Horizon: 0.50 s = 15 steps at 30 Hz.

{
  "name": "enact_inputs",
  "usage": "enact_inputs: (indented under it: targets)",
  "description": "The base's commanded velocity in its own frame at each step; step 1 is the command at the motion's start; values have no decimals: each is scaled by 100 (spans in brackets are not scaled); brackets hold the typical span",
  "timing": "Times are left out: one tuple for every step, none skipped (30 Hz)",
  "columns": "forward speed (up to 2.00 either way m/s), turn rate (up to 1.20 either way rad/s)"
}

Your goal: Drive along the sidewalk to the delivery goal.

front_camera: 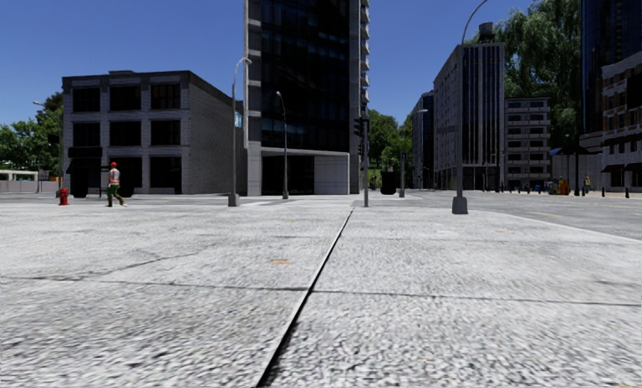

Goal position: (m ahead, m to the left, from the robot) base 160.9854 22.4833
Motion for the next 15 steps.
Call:
enact_inputs:
  targets:
    - [200,0]
    - [200,0]
    - [200,0]
    - [200,0]
    - [200,0]
    - [200,0]
    - [200,0]
    - [200,0]
    - [200,0]
    - [200,0]
    - [200,0]
    - [200,0]
    - [200,0]
    - [200,0]
    - [200,0]
